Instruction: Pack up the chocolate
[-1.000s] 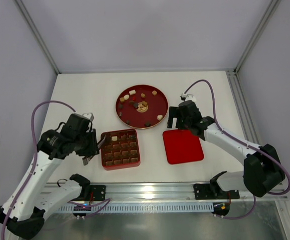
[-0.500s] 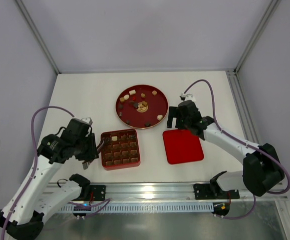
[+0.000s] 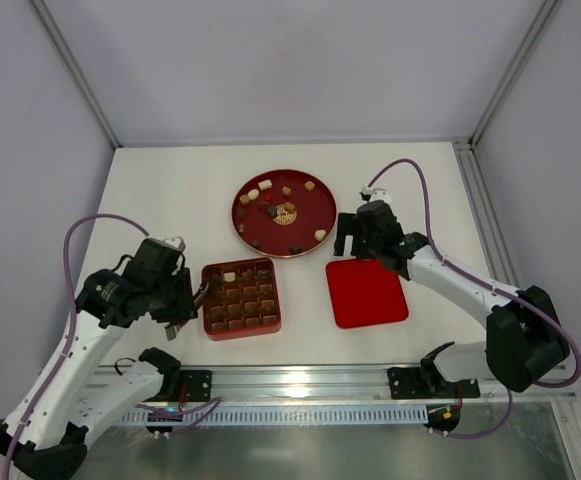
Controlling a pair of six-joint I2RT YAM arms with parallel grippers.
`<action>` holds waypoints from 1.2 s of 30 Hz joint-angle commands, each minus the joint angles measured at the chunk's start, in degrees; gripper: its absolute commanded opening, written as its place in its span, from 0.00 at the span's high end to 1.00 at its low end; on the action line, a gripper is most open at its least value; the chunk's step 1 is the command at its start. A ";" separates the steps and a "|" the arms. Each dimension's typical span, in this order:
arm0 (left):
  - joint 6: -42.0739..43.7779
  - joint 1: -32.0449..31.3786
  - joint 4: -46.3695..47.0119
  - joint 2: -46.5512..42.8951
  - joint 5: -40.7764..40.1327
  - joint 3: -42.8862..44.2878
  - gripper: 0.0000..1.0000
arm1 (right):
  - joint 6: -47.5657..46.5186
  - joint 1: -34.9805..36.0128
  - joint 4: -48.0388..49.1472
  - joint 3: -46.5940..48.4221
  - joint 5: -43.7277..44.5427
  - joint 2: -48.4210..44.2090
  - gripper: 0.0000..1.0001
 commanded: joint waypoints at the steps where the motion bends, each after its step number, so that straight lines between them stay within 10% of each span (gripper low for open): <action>1: -0.41 -0.07 -6.11 -0.23 -0.15 0.17 0.68 | 0.43 -0.09 2.52 1.54 -0.13 0.09 0.00; 36: -0.50 -0.16 -5.94 1.09 -0.85 3.59 0.63 | 0.34 0.00 2.87 1.89 -0.21 0.35 0.00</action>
